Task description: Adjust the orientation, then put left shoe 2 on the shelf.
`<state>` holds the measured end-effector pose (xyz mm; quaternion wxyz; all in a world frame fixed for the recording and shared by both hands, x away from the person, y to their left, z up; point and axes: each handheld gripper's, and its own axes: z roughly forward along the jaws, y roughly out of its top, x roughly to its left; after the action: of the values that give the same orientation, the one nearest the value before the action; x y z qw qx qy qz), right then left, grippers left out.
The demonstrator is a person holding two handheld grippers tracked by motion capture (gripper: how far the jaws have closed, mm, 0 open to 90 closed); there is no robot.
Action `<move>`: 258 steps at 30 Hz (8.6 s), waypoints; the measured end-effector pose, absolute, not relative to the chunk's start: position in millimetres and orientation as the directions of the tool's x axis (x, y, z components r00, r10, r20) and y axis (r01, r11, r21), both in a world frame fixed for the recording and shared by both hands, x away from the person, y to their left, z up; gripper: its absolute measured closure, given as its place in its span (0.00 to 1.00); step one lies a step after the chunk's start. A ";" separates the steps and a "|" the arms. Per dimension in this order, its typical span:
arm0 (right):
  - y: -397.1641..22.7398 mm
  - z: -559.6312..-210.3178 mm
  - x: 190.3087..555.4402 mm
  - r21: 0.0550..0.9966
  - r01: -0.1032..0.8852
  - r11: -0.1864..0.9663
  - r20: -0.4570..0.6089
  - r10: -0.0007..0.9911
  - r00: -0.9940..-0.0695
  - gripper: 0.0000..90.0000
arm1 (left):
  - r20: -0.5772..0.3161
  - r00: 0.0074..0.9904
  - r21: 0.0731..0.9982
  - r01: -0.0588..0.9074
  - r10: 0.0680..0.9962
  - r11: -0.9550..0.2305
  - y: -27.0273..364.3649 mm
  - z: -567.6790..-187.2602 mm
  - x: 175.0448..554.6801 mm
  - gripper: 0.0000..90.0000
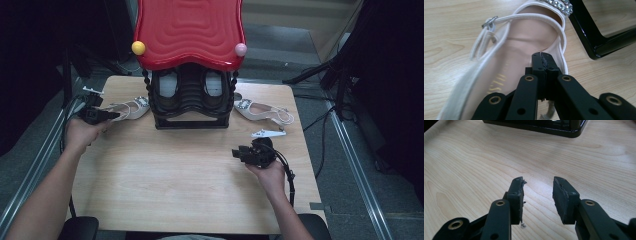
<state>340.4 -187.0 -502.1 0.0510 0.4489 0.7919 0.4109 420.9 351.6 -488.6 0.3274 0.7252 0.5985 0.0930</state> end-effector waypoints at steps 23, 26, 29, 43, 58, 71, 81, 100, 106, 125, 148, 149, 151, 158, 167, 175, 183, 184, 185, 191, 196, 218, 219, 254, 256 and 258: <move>-184.3 -502.1 341.4 0.698 0.666 0.263 0.285 0.751 -0.595 0.69 | -0.351 0.255 0.522 0.852 0.901 -0.037 316.4 -487.7 423.3 1.00; -184.6 -501.7 341.5 0.700 0.665 0.261 0.285 0.752 -0.595 0.69 | -0.355 0.258 0.525 0.850 0.898 -0.037 309.0 -487.6 424.2 1.00; -184.9 -501.7 341.7 0.699 0.667 0.259 0.287 0.752 -0.593 0.69 | -0.390 0.236 0.523 0.852 0.890 0.004 307.7 -487.3 426.3 1.00; -186.8 -502.0 342.2 0.697 0.669 0.258 0.285 0.757 -0.588 0.69 | -0.336 0.199 0.514 0.858 0.921 0.002 320.3 -473.2 428.9 0.95; -187.0 -501.9 341.3 0.698 0.668 0.259 0.282 0.758 -0.588 0.69 | -0.316 0.199 0.553 0.833 0.928 0.009 342.6 -436.8 421.3 0.65; -186.6 -502.2 341.2 0.698 0.667 0.262 0.278 0.759 -0.589 0.69 | -0.297 0.153 0.510 0.860 0.943 0.021 359.6 -449.0 422.2 0.60; -187.7 -502.0 341.0 0.697 0.670 0.257 0.282 0.761 -0.584 0.69 | -0.283 0.122 0.477 0.879 0.951 0.030 355.3 -477.8 429.7 0.59; -187.3 -502.5 340.4 0.697 0.668 0.261 0.277 0.761 -0.587 0.69 | -0.269 0.095 0.438 0.898 0.958 0.034 346.8 -489.4 438.6 0.57; -186.7 -502.0 339.7 0.697 0.667 0.263 0.276 0.760 -0.588 0.69 | -0.273 0.082 0.439 0.897 0.958 0.048 349.5 -489.4 438.1 0.74; -187.2 -502.2 340.2 0.700 0.665 0.260 0.274 0.762 -0.587 0.69 | -0.313 0.037 0.444 0.889 0.949 0.112 355.5 -481.4 437.4 0.92; -187.9 -501.7 340.2 0.704 0.661 0.259 0.273 0.761 -0.588 0.69 | -0.376 0.039 0.556 0.808 0.926 0.192 363.9 -429.1 429.8 0.92; -188.1 -501.6 340.2 0.704 0.661 0.261 0.271 0.761 -0.589 0.69 | -0.374 0.038 0.556 0.809 0.927 0.191 364.6 -425.5 429.9 0.92; -188.2 -501.6 340.3 0.704 0.661 0.260 0.271 0.762 -0.588 0.69 | -0.372 0.038 0.565 0.802 0.927 0.194 364.9 -419.6 430.1 0.92; -187.2 -501.9 340.2 0.701 0.664 0.260 0.274 0.761 -0.588 0.69 | -0.383 0.047 0.593 0.778 0.922 0.207 367.0 -395.0 430.0 0.92; -186.9 -502.0 340.5 0.701 0.664 0.260 0.276 0.760 -0.589 0.69 | -0.393 0.058 0.634 0.740 0.918 0.225 369.8 -359.1 431.5 0.92; -187.1 -501.7 340.1 0.700 0.665 0.259 0.277 0.760 -0.587 0.69 | -0.417 0.071 0.667 0.701 0.906 0.252 367.1 -326.1 433.6 0.92; -186.5 -501.3 340.9 0.701 0.665 0.259 0.279 0.758 -0.589 0.68 | -0.386 0.102 0.702 0.677 0.917 0.220 358.5 -279.5 440.2 0.92; -186.4 -501.6 341.1 0.699 0.666 0.260 0.280 0.758 -0.590 0.68 | -0.379 0.104 0.706 0.675 0.919 0.215 357.3 -274.5 440.6 0.92; -186.5 -501.5 341.1 0.697 0.668 0.261 0.280 0.758 -0.589 0.68 | -0.368 0.108 0.715 0.668 0.923 0.207 355.6 -267.7 441.1 0.92; -187.7 -500.9 340.7 0.701 0.665 0.257 0.281 0.758 -0.588 0.68 | -0.347 0.123 0.740 0.645 0.930 0.191 348.5 -226.4 443.1 0.92; -188.5 -501.5 340.9 0.702 0.664 0.259 0.278 0.758 -0.590 0.68 | -0.341 0.134 0.755 0.629 0.931 0.186 342.2 -197.0 442.2 0.92; -191.8 -499.8 339.5 0.703 0.666 0.250 0.280 0.764 -0.582 0.68 | -0.350 0.277 0.797 0.591 0.895 0.129 246.3 -144.3 458.4 0.92; -192.0 -499.8 339.5 0.705 0.664 0.250 0.279 0.763 -0.583 0.68 | -0.353 0.281 0.797 0.590 0.893 0.129 241.8 -146.3 460.0 0.92; -195.5 -498.7 338.2 0.704 0.667 0.244 0.277 0.771 -0.574 0.68 | -0.348 0.373 0.765 0.643 0.860 0.031 213.8 -169.1 454.3 0.62; -195.7 -498.9 338.4 0.705 0.666 0.244 0.276 0.770 -0.575 0.68 | -0.334 0.374 0.767 0.641 0.866 0.019 214.7 -165.7 453.1 0.62; -195.7 -498.9 338.4 0.705 0.667 0.244 0.276 0.771 -0.574 0.68 | -0.329 0.386 0.765 0.644 0.862 0.003 216.8 -163.1 451.9 0.61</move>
<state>338.4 -195.7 -498.9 0.0635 0.4572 0.7860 0.4113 451.9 216.8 -163.1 0.4571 0.6958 0.5410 0.1192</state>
